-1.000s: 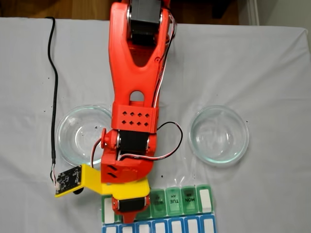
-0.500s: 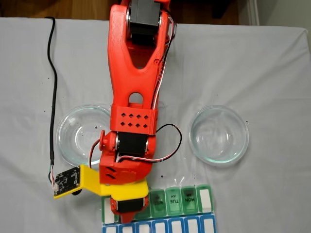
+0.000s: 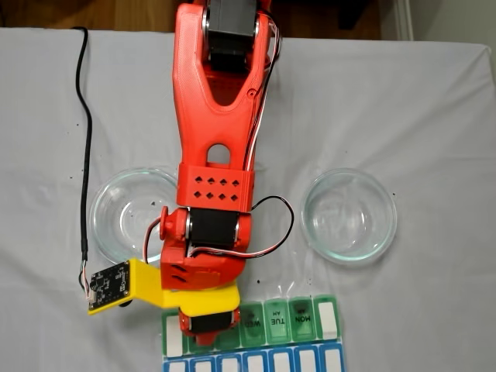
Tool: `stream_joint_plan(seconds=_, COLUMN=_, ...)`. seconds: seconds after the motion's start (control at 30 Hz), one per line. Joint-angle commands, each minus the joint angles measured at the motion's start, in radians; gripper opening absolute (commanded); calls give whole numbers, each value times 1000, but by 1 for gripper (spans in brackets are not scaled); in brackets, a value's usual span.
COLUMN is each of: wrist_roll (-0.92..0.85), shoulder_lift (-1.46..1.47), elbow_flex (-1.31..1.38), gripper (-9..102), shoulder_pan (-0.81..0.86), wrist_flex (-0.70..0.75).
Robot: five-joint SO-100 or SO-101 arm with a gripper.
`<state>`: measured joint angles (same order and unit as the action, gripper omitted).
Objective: Sort medicines into box.
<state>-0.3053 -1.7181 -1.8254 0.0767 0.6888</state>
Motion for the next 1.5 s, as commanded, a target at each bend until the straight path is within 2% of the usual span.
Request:
stream_joint_plan(seconds=0.0, wrist_roll=35, shoulder_lift=-6, elbow_flex=9, gripper=0, shoulder_pan=-9, wrist_flex=20)
stream_joint_plan(seconds=0.37, wrist_roll=61, shoulder_lift=34, elbow_flex=46, gripper=0, shoulder_pan=-11, wrist_flex=132)
stream_joint_plan(seconds=1.03, wrist_roll=100, shoulder_lift=63, elbow_flex=51, gripper=0, shoulder_pan=14, wrist_flex=89)
stream_joint_plan(seconds=1.17, wrist_roll=101, shoulder_lift=-57, elbow_flex=11, gripper=0, shoulder_pan=11, wrist_flex=32)
stream_joint_plan(seconds=1.33, wrist_roll=66, shoulder_lift=-272, elbow_flex=-140, gripper=0, shoulder_pan=14, wrist_flex=-167)
stream_joint_plan(seconds=1.47, wrist_roll=32, shoulder_lift=-454, elbow_flex=-247, gripper=0, shoulder_pan=11, wrist_flex=-198)
